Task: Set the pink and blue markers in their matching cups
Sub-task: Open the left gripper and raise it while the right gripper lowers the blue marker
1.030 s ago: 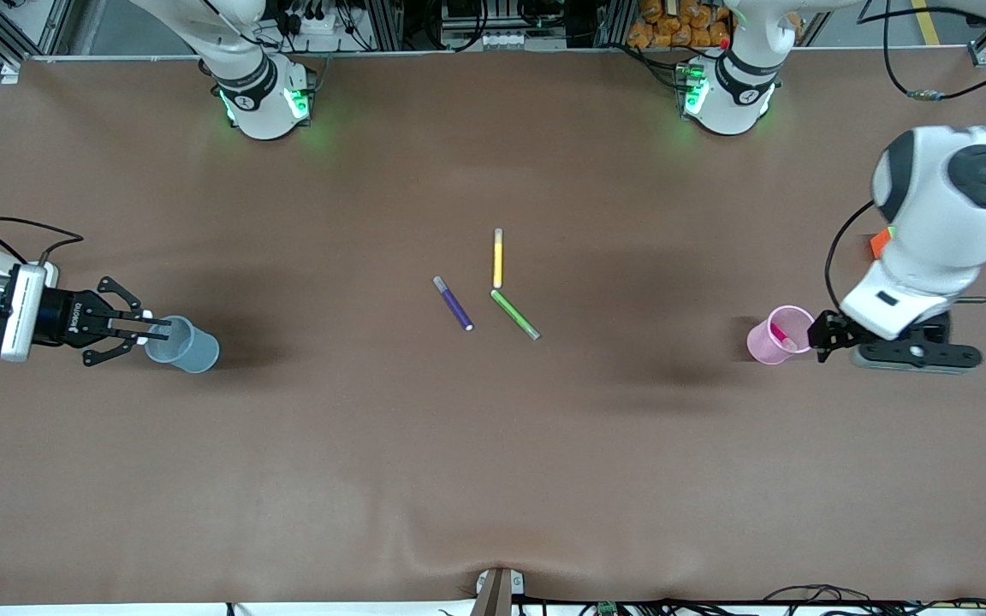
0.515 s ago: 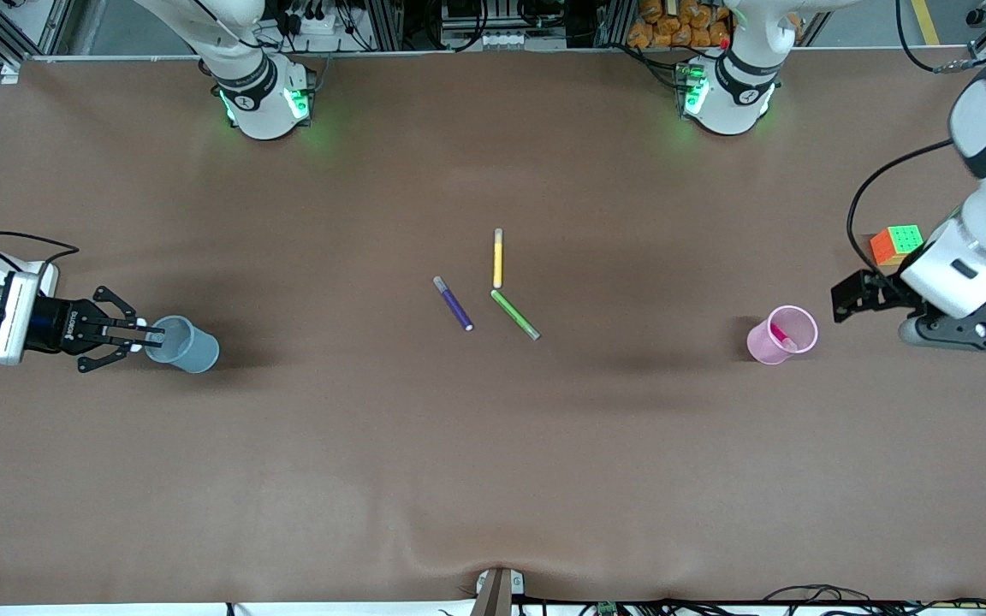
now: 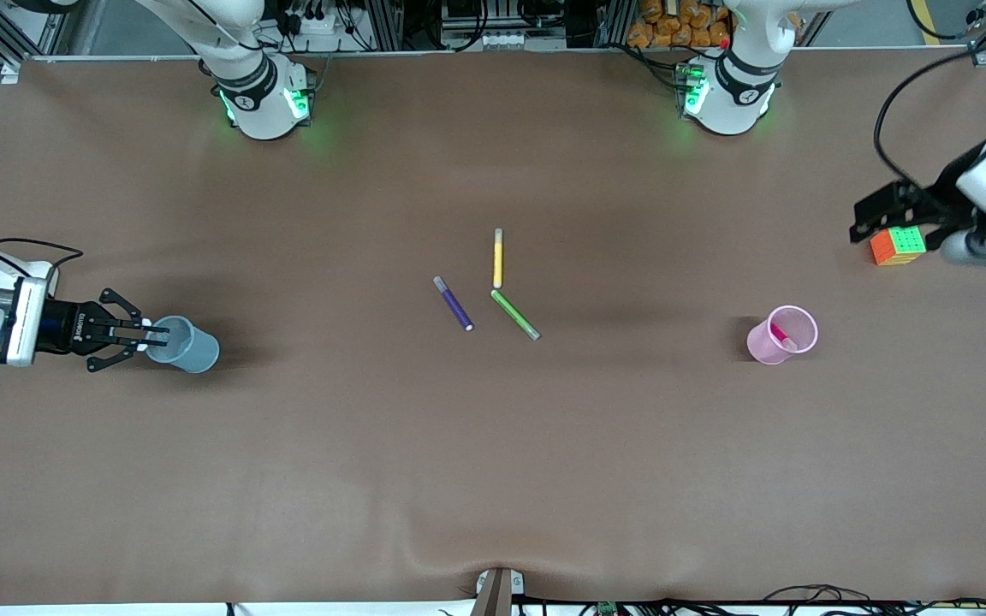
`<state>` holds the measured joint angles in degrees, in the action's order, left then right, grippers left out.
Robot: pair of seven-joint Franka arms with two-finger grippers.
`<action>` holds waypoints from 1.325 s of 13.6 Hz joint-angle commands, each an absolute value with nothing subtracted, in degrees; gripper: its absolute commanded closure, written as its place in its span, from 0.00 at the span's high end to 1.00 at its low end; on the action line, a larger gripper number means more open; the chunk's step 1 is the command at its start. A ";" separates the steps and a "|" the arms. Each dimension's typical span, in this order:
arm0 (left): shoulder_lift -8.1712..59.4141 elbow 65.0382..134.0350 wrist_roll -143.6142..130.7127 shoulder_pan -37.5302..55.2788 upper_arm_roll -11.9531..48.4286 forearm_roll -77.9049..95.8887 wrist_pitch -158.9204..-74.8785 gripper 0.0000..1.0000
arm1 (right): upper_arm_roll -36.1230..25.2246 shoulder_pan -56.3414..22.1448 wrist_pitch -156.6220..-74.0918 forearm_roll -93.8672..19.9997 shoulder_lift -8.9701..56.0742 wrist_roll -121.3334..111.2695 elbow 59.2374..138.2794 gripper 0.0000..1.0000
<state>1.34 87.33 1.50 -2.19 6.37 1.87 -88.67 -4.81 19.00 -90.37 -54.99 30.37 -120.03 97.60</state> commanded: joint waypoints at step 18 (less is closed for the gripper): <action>0.70 86.92 5.45 -4.57 6.77 3.52 -87.36 1.00 | -4.04 20.13 -89.38 -50.98 30.41 -116.12 96.15 1.00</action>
